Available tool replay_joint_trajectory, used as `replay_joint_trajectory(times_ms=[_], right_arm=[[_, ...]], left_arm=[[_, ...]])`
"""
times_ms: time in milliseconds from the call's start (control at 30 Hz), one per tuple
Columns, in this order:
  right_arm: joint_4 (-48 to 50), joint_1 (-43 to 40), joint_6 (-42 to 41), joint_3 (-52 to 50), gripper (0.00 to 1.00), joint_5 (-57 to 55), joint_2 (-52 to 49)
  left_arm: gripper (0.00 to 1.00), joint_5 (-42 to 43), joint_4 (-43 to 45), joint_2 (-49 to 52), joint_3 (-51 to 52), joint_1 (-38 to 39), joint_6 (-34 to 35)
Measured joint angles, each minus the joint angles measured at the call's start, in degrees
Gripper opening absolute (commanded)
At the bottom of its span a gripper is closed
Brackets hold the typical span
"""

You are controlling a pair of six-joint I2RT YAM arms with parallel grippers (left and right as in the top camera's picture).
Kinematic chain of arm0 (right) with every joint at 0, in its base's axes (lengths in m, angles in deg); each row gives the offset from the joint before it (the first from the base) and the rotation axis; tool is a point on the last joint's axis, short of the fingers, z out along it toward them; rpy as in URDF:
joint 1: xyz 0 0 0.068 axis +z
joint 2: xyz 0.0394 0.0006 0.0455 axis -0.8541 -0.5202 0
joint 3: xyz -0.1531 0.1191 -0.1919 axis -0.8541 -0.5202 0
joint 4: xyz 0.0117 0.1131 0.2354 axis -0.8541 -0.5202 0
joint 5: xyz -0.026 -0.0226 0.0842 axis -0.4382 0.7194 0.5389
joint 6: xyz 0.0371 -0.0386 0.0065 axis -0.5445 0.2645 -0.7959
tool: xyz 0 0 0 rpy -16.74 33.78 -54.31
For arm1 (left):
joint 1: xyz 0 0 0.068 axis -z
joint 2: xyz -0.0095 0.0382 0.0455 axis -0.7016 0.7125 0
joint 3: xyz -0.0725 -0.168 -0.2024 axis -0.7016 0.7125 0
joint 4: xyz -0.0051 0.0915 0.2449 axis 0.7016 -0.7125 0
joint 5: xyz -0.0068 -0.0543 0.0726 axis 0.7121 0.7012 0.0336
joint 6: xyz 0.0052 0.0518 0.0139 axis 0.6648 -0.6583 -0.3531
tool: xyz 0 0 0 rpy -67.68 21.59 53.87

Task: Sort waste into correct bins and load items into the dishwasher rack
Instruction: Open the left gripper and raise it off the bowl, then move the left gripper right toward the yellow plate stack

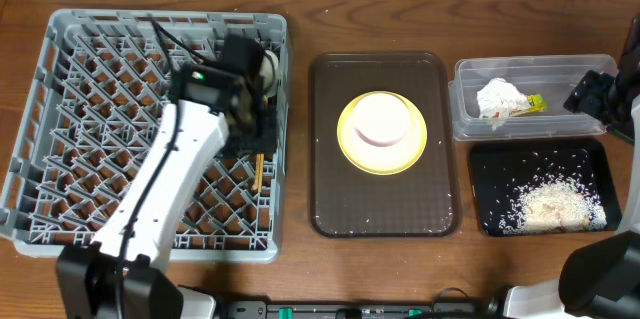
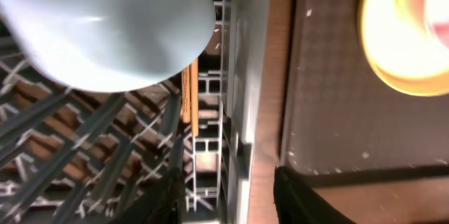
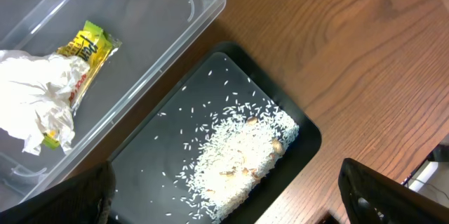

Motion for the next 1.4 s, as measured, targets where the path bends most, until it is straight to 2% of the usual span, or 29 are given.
replay_joint_trajectory(times_ms=[333, 533, 633, 1000, 1400], right_arm=[[0.0, 0.0, 0.0, 0.0, 0.99, 0.0, 0.0], [0.0, 0.0, 0.0, 0.0, 0.99, 0.0, 0.0], [0.0, 0.0, 0.0, 0.0, 0.99, 0.0, 0.0], [0.0, 0.0, 0.0, 0.0, 0.99, 0.0, 0.0], [0.0, 0.0, 0.0, 0.0, 0.99, 0.0, 0.0]], left_arm=[[0.43, -2.2, 13.1, 0.2, 10.6, 3.9, 1.8], [0.26, -2.4, 16.9, 0.3, 14.1, 4.4, 2.2], [0.21, -2.4, 17.8, 0.3, 14.2, 4.4, 2.2], [0.21, -2.0, 18.8, 0.3, 14.2, 4.9, 3.2], [0.19, -7.0, 20.5, 0.3, 14.7, 8.7, 3.5]])
